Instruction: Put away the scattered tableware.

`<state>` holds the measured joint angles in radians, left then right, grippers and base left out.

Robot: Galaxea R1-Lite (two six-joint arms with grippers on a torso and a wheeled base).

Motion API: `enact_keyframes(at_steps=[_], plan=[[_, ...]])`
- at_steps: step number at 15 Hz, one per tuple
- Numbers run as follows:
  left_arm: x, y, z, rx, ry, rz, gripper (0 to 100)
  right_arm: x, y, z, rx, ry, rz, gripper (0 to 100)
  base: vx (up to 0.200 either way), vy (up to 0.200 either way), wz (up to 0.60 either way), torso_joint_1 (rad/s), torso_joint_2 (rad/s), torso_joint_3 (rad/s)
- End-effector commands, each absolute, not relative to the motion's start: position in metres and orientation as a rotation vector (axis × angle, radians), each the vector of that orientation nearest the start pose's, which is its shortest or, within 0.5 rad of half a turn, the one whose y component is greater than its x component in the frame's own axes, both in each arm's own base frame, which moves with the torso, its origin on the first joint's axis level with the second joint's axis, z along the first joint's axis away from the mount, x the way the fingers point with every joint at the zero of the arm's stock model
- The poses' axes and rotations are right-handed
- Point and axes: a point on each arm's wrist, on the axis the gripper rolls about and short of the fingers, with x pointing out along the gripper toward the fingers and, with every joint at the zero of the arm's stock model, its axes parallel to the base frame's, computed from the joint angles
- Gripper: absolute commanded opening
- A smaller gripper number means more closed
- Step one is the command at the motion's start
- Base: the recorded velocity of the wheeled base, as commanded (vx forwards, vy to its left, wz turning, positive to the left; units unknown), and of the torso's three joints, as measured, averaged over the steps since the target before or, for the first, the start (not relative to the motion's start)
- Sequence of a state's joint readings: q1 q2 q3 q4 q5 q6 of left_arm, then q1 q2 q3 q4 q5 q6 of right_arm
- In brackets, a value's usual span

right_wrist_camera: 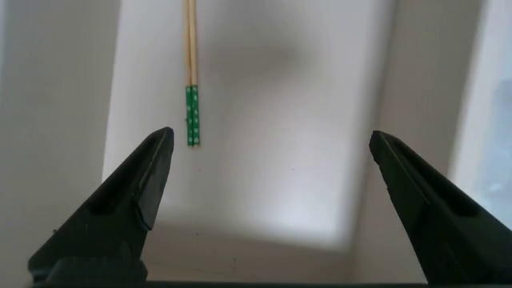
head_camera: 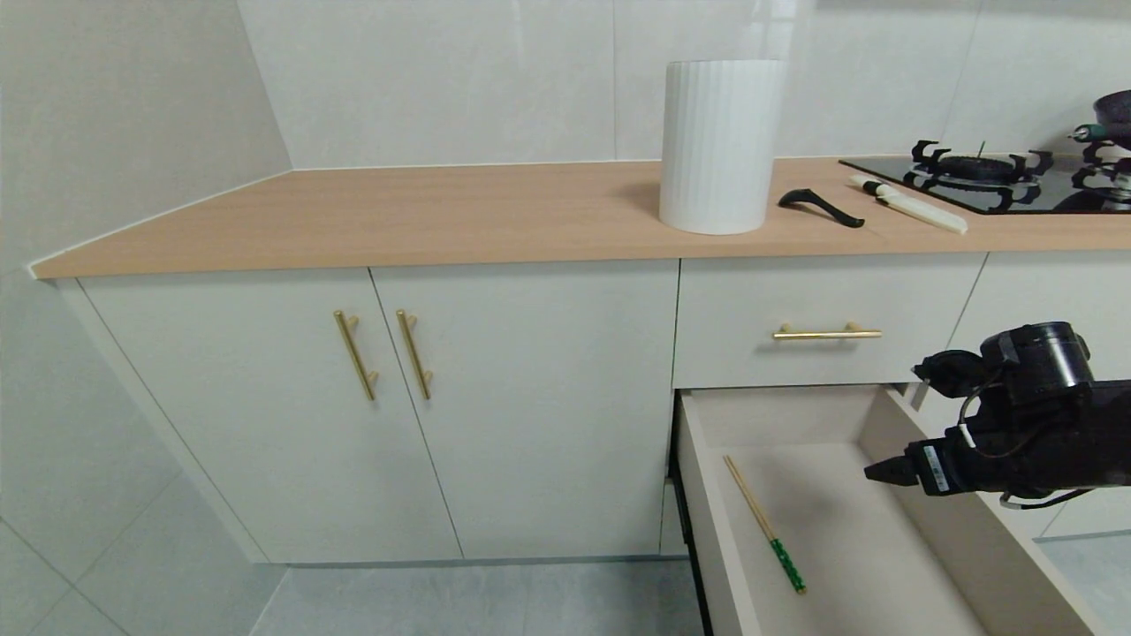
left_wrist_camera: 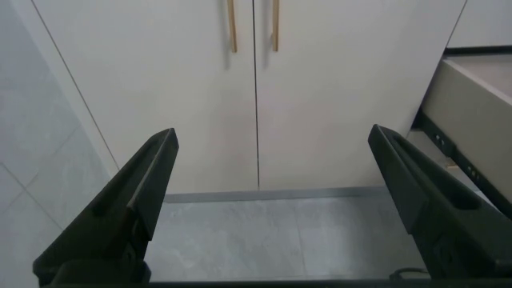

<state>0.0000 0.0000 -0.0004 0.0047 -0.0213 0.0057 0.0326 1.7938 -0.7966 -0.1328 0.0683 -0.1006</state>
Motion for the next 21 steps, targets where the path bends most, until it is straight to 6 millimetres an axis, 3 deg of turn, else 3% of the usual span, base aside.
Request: enact_keyframes(at_steps=[1, 21], plan=[[-0.0228, -0.0004, 0.075, 0.006, 0.005, -0.02, 100, 0.2875, 0.0099, 0.1154, -0.08, 0.837, 0.135, 100, 0.0, 0.0, 0.0, 0.032, -0.27, -0.33], [-0.0228, -0.0005, 0.075, 0.006, 0.005, -0.021, 100, 0.2874, 0.0093, 0.1131, -0.092, 0.839, 0.153, 100, 0.0, 0.0, 0.0, 0.152, -0.48, -0.313]])
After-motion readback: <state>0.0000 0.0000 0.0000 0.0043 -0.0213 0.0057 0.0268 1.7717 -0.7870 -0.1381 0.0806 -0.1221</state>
